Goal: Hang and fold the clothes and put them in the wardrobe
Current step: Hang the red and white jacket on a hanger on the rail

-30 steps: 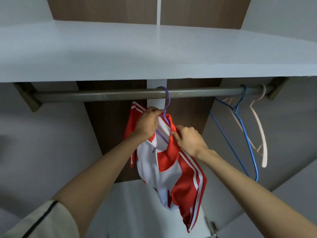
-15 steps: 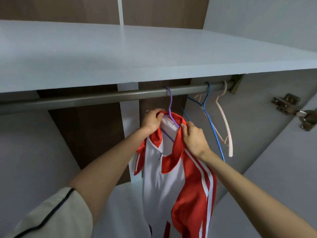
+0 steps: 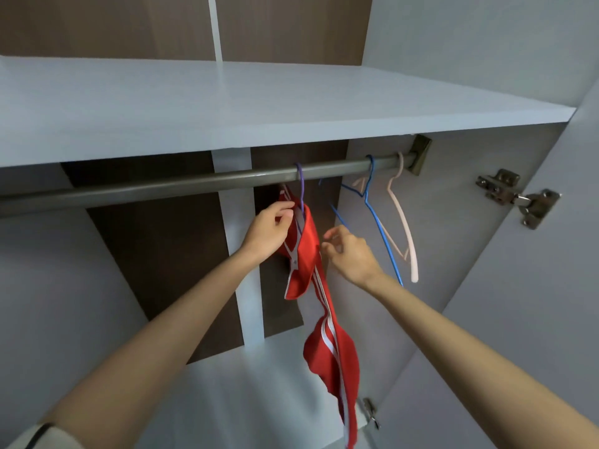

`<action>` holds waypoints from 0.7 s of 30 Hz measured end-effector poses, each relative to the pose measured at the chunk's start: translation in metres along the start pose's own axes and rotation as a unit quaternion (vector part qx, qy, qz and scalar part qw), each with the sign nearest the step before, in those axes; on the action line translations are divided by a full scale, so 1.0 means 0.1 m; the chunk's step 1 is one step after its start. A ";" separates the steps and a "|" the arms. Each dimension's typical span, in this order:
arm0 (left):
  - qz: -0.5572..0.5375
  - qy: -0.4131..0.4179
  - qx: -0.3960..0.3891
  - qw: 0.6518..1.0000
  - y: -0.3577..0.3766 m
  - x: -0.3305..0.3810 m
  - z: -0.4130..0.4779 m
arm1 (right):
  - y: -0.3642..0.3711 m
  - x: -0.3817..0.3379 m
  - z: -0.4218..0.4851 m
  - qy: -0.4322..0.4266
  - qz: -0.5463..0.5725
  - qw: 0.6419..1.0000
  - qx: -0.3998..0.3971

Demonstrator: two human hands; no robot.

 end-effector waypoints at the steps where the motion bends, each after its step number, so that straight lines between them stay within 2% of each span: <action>1: 0.002 0.008 0.001 1.000 -0.03 0.02 -0.09 | -0.03 -0.01 -0.05 -0.001 0.008 1.000 0.006; 4: 0.011 0.036 -0.007 0.999 -0.10 0.13 -0.34 | -0.16 -0.04 -0.25 -0.006 0.035 0.999 0.033; 10: 0.002 0.090 -0.031 0.995 0.03 0.56 -0.79 | -0.53 0.07 -0.94 0.044 0.078 0.991 0.104; 16: -0.015 0.124 -0.124 0.984 0.66 1.17 -1.28 | -1.02 0.34 -1.86 0.118 0.044 0.981 0.149; 21: -0.023 0.177 -0.212 0.961 1.21 1.65 -1.82 | -1.39 0.65 -2.81 0.174 0.067 0.958 0.217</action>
Point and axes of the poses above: each hand's wrist, its own z-axis towards the middle knuckle, its own y-axis out of the palm, x = y × z, the point moved 3 cm from there along z, towards the middle knuckle, and after that the axes turned 15 degrees about z, right-handed, at the moved point
